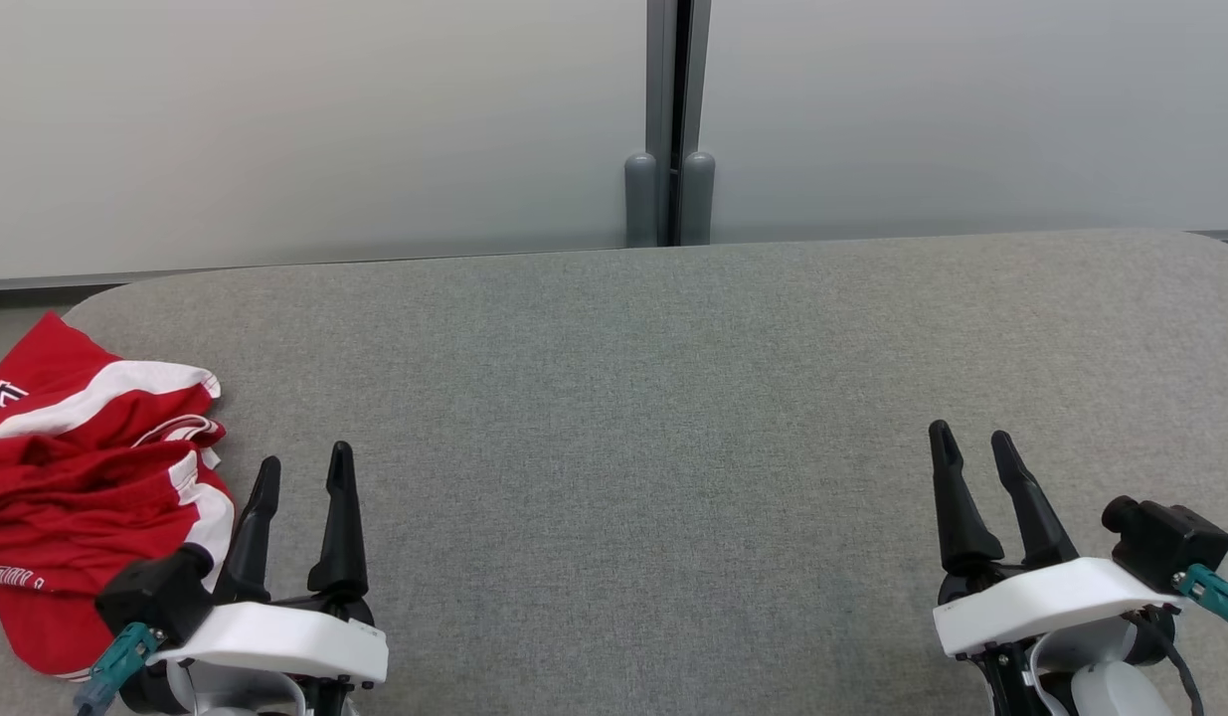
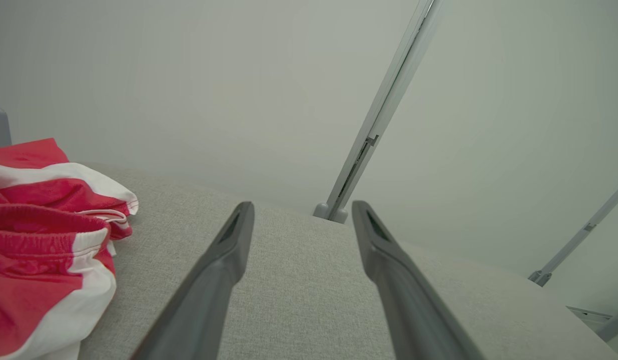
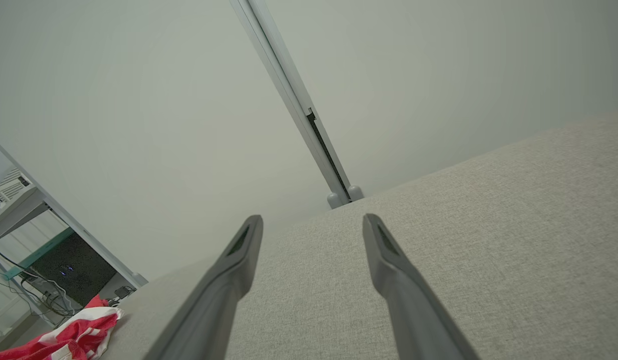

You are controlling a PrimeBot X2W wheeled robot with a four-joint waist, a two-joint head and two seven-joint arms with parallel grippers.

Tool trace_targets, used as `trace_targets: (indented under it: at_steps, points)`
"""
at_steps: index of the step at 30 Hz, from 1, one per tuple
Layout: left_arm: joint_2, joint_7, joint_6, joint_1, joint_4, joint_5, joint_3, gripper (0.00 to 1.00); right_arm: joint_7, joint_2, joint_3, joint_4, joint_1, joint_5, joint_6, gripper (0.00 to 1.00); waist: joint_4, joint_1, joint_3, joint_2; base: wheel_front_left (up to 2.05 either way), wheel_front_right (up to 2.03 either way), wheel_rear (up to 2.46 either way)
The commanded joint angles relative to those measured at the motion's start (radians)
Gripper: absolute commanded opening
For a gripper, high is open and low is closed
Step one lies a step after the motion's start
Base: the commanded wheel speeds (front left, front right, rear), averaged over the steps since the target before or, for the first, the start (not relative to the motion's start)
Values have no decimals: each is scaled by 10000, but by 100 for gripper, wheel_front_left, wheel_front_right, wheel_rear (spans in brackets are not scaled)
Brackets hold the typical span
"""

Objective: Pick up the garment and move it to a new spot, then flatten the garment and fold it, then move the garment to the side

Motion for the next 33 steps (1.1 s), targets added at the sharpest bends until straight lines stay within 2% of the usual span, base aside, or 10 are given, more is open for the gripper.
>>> trace_targets:
  at_steps: [1,33]
  points:
    - [66,-74,25,-25,-123,242,-18,100,-126,-98,11,-103,-144,-229,54,100,3,0,-9,0,0,0,0]
    - [84,-773,208,138,-332,2833,-356,100,-814,-128,415,45,-226,-2693,58,100,68,0,-13,0,0,0,0]
